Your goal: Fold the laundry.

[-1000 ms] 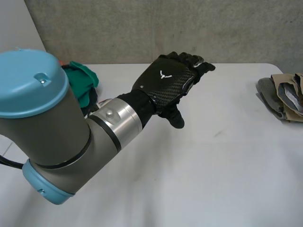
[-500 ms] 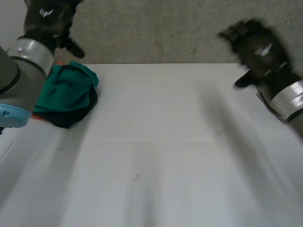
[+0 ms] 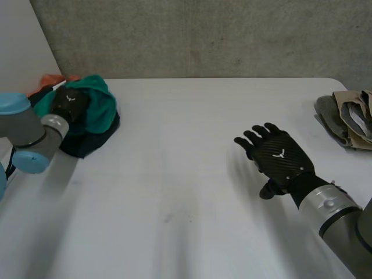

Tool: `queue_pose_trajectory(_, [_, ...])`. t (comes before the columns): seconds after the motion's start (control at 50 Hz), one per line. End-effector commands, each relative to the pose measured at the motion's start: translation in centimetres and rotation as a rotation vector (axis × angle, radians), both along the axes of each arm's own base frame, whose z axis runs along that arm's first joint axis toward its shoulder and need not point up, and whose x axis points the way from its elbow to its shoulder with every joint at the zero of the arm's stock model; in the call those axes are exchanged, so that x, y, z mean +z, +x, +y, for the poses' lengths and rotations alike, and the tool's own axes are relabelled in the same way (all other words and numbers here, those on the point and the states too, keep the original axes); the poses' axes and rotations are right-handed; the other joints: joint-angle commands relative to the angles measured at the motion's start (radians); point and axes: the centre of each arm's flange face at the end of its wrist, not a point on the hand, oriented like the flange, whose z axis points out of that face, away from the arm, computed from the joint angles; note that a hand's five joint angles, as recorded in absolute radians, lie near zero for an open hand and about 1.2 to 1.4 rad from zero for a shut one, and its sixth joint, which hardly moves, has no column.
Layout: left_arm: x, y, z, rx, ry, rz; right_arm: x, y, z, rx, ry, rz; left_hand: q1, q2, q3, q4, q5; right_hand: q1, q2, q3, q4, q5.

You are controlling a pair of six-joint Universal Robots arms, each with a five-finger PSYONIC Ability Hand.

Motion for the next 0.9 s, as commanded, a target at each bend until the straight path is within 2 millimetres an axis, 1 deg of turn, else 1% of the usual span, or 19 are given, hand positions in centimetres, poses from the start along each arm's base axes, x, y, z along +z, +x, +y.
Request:
queue_pose_trajectory(0.02, [7.6,-5.6,5.7,-0.113,-0.132,0.134,1.2,-1.3,-1.5,-0.065,-0.039,-0.014,0.347,0.211,0.222,0.214,0.305,-0.061,-0.042,-0.043,-0.045,-0.045])
queue_pose_trajectory(0.06, [9.0,-6.8,7.6,-0.152,-0.147,0.172,2.1,-1.9,-2.1,-0.095,-0.07,-0.022,0.347,0.211,0.222,0.214,0.305,-0.061,-0.042,-0.043,-0.045,-0.045])
queue_pose_trajectory(0.08, [10.2,-8.0,9.6,-0.196,-0.157,0.207,2.3,-2.1,-2.3,-0.106,-0.078,-0.025,0.347,0.211,0.222,0.214,0.305,-0.061,-0.042,-0.043,-0.045,-0.045])
queue_pose_trajectory(0.14, [11.6,-10.2,13.1,-0.292,-0.149,0.242,3.7,-3.0,-3.0,-0.159,-0.12,-0.041,0.347,0.211,0.222,0.214,0.305,-0.061,-0.042,-0.043,-0.045,-0.045])
queue_pose_trajectory(0.16, [11.9,-11.9,15.7,-0.374,-0.13,0.253,4.0,-3.3,-3.1,-0.171,-0.13,-0.044,0.347,0.211,0.222,0.214,0.305,-0.061,-0.042,-0.043,-0.045,-0.045])
queue_pose_trajectory(0.22, [11.0,-14.4,19.4,-0.499,-0.074,0.252,4.9,-4.1,-3.7,-0.217,-0.164,-0.052,0.347,0.211,0.222,0.214,0.305,-0.061,-0.042,-0.043,-0.045,-0.045])
queue_pose_trajectory(0.24, [9.9,-16.1,21.9,-0.584,-0.03,0.245,5.0,-4.4,-3.9,-0.231,-0.168,-0.053,0.347,0.211,0.222,0.214,0.305,-0.061,-0.042,-0.043,-0.045,-0.045])
queue_pose_trajectory(0.3, [8.4,-18.3,25.9,-0.697,0.026,0.231,5.3,-5.1,-4.5,-0.272,-0.179,-0.051,0.347,0.211,0.222,0.214,0.305,-0.061,-0.042,-0.043,-0.045,-0.045])
queue_pose_trajectory(0.32, [7.1,-19.4,27.9,-0.746,0.068,0.217,5.4,-5.3,-4.6,-0.281,-0.181,-0.051,0.347,0.211,0.222,0.214,0.305,-0.061,-0.042,-0.043,-0.045,-0.045])
queue_pose_trajectory(0.34, [6.3,-19.9,28.9,-0.769,0.09,0.208,5.4,-5.4,-4.8,-0.287,-0.183,-0.05,0.199,0.063,0.074,0.066,0.157,-0.061,-0.042,-0.043,-0.045,-0.045])
queue_pose_trajectory(0.36, [5.7,-20.2,29.5,-0.781,0.105,0.199,5.6,-5.7,-5.1,-0.301,-0.187,-0.052,-0.07,-0.206,-0.195,-0.203,-0.112,-0.061,-0.042,-0.043,-0.045,-0.045])
queue_pose_trajectory(0.38, [4.8,-20.8,30.9,-0.806,0.124,0.185,5.5,-5.9,-5.2,-0.307,-0.185,-0.051,-0.61,-0.746,-0.735,-0.744,-0.652,-0.061,-0.042,-0.043,-0.045,-0.045])
queue_pose_trajectory(0.42, [4.8,-21.1,31.5,-0.808,0.119,0.177,5.5,-6.1,-5.5,-0.318,-0.184,-0.05,-0.875,-1.011,-1.0,-1.008,-0.917,-0.061,-0.042,-0.043,-0.045,-0.045])
queue_pose_trajectory(0.52, [8.1,-20.2,30.7,-0.705,0.033,0.207,6.3,-6.8,-6.6,-0.342,-0.211,-0.052,-0.875,-1.011,-1.0,-1.008,-0.917,-0.061,-0.042,-0.043,-0.045,-0.045])
queue_pose_trajectory(0.6, [11.4,-17.8,29.4,-0.597,-0.021,0.242,7.6,-6.6,-7.0,-0.326,-0.233,-0.055,-0.875,-1.011,-1.0,-1.008,-0.917,-0.061,-0.042,-0.043,-0.045,-0.045])
queue_pose_trajectory(0.68, [13.2,-15.8,28.5,-0.534,-0.012,0.278,9.1,-6.3,-7.2,-0.305,-0.215,-0.052,-0.874,-1.01,-0.999,-1.007,-0.916,-0.061,-0.042,-0.043,-0.045,-0.045])
queue_pose_trajectory(0.74, [13.4,-15.0,28.3,-0.495,0.046,0.318,9.8,-5.8,-7.0,-0.263,-0.138,-0.038,-0.851,-0.987,-0.976,-0.984,-0.893,-0.061,-0.042,-0.043,-0.045,-0.045])
queue_pose_trajectory(0.78, [12.7,-14.3,28.5,-0.444,0.146,0.356,9.6,-5.6,-7.0,-0.238,-0.072,-0.028,-0.839,-0.975,-0.964,-0.972,-0.881,-0.061,-0.042,-0.043,-0.045,-0.045])
queue_pose_trajectory(0.9, [10.1,-13.2,29.0,-0.317,0.348,0.391,6.0,-4.8,-7.9,-0.164,0.226,0.016,-0.842,-0.978,-0.967,-0.975,-0.884,-0.061,-0.042,-0.043,-0.045,-0.045])
